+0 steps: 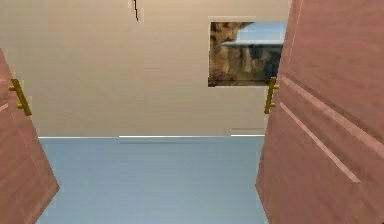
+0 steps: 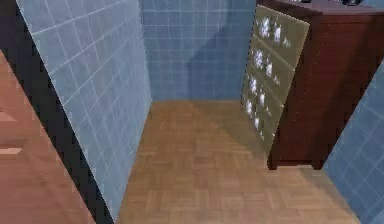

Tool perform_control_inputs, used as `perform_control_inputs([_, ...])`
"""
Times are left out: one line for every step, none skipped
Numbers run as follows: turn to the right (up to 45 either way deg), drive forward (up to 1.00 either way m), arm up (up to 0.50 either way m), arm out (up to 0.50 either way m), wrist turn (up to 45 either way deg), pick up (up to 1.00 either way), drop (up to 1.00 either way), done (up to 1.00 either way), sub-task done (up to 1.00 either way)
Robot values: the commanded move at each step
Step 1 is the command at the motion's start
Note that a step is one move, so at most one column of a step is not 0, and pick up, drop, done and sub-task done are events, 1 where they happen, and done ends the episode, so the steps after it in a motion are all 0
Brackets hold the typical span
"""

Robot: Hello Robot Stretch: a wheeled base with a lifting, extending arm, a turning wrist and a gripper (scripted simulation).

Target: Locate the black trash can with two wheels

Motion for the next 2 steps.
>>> perform_control_inputs([-27.0,0.0,0.0,0.0,0.0,0.0,0.0,0.0,0.0])
perform_control_inputs([0.0,1.0,0.0,0.0,0.0,0.0,0.0,0.0,0.0])
